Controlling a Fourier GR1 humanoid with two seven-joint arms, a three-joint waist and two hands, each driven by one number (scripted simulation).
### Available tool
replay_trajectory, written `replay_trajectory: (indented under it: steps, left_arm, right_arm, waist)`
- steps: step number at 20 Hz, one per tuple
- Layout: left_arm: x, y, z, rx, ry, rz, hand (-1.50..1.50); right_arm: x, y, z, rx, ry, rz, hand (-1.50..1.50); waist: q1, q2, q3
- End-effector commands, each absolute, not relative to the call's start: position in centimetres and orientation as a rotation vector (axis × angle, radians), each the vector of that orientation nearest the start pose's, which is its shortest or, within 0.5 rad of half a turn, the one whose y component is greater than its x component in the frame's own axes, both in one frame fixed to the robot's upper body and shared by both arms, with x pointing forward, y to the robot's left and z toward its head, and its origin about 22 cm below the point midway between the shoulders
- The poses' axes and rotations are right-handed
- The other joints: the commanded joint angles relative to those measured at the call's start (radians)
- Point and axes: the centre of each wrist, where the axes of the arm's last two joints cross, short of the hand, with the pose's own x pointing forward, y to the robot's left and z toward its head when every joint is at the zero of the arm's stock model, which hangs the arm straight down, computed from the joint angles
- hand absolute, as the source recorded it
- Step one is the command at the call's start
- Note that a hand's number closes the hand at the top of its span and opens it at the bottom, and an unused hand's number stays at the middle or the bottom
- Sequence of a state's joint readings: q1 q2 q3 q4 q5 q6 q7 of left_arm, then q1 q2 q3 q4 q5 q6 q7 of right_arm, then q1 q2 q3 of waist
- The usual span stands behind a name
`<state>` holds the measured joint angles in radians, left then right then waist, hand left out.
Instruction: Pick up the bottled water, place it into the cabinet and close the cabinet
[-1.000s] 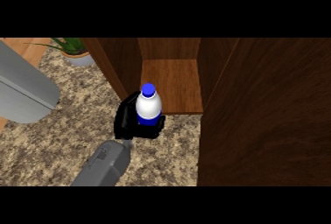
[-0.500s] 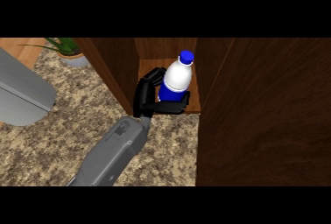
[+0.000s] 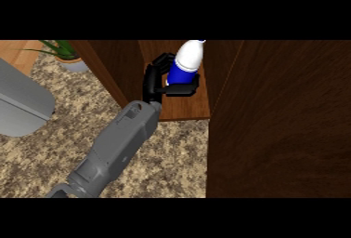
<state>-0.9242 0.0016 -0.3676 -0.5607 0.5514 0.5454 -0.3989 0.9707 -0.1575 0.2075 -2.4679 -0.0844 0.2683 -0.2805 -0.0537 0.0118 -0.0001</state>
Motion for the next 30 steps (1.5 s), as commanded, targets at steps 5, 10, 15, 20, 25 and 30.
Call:
replay_trajectory:
  steps: [5,10,15,20,25,30]
  left_arm:
    - [41.1,9.4,1.0,0.303,-1.641,-0.064,1.5]
    - [42.2,9.4,2.4,0.337,-1.62,0.081,1.5]
    - [42.8,11.4,2.3,0.457,-1.645,0.021,1.5]
    - [43.3,11.4,3.1,0.551,-1.705,-0.056,-1.5]
    - [43.4,12.3,3.0,0.578,-1.71,-0.064,-1.5]
    - [44.3,12.6,4.8,0.439,-1.765,-0.093,-1.5]
  right_arm:
    - [3.7,-25.0,10.6,0.19,-1.851,0.081,-1.5]
    - [3.5,-25.7,11.5,0.193,-1.868,0.116,-1.5]
    - [3.4,-25.1,10.9,0.211,-1.863,0.11,-1.5]
    - [3.5,-25.3,11.2,0.202,-1.882,0.13,-1.5]
    - [3.2,-25.9,10.1,0.244,-1.858,0.12,-1.5]
    - [3.2,-25.4,10.6,0.262,-1.873,0.134,-1.5]
  waist:
    - [-0.017,0.011,0.0]
    - [-0.036,0.016,-0.001]
    - [-0.047,0.019,-0.001]
    - [-0.053,0.024,-0.001]
    - [-0.056,0.022,0.0]
    - [-0.06,0.026,-0.002]
